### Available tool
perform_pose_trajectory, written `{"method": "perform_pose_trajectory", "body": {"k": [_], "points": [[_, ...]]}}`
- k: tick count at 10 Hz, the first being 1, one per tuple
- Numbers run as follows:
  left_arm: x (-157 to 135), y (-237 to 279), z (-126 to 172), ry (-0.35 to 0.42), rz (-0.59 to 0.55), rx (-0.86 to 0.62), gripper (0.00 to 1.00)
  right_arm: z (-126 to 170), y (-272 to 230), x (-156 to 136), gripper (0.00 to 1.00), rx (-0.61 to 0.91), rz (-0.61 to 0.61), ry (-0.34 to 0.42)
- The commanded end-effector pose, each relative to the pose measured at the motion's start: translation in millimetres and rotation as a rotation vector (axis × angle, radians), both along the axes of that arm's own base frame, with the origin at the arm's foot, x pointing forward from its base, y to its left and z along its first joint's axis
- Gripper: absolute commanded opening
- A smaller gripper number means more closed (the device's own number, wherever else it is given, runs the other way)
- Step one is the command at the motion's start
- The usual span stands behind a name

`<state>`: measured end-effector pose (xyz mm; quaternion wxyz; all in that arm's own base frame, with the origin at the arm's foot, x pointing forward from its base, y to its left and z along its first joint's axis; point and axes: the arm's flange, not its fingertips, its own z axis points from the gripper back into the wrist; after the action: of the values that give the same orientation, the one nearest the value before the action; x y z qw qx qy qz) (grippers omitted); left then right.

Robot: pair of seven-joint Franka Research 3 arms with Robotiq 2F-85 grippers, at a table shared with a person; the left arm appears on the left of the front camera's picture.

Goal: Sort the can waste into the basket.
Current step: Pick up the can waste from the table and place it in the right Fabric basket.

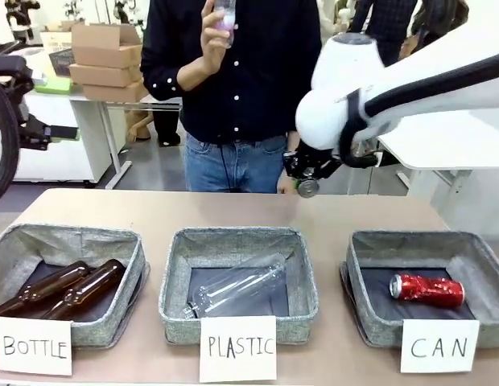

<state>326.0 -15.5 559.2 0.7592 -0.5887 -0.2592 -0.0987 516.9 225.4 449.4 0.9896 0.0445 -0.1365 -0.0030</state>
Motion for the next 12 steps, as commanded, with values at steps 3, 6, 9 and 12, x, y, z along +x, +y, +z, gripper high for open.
{"method": "perform_pose_trajectory", "body": {"k": [3,6,9,12], "points": [[1.2,0.5,0.7,-0.012,-0.006,-0.015,1.00,-2.4,-79.9,-147.1,0.00,0.072,0.281,0.178],[1.2,0.5,0.7,-0.012,-0.006,-0.015,1.00,-15.7,-146.9,-204.6,0.00,0.259,0.223,0.112],[1.2,0.5,0.7,-0.012,-0.006,-0.015,1.00,-20.7,-196.0,-206.0,0.00,0.375,0.103,0.091],[1.2,0.5,0.7,-0.012,-0.006,-0.015,1.00,-23.3,-214.7,-213.6,0.00,0.317,0.015,0.227]]}}
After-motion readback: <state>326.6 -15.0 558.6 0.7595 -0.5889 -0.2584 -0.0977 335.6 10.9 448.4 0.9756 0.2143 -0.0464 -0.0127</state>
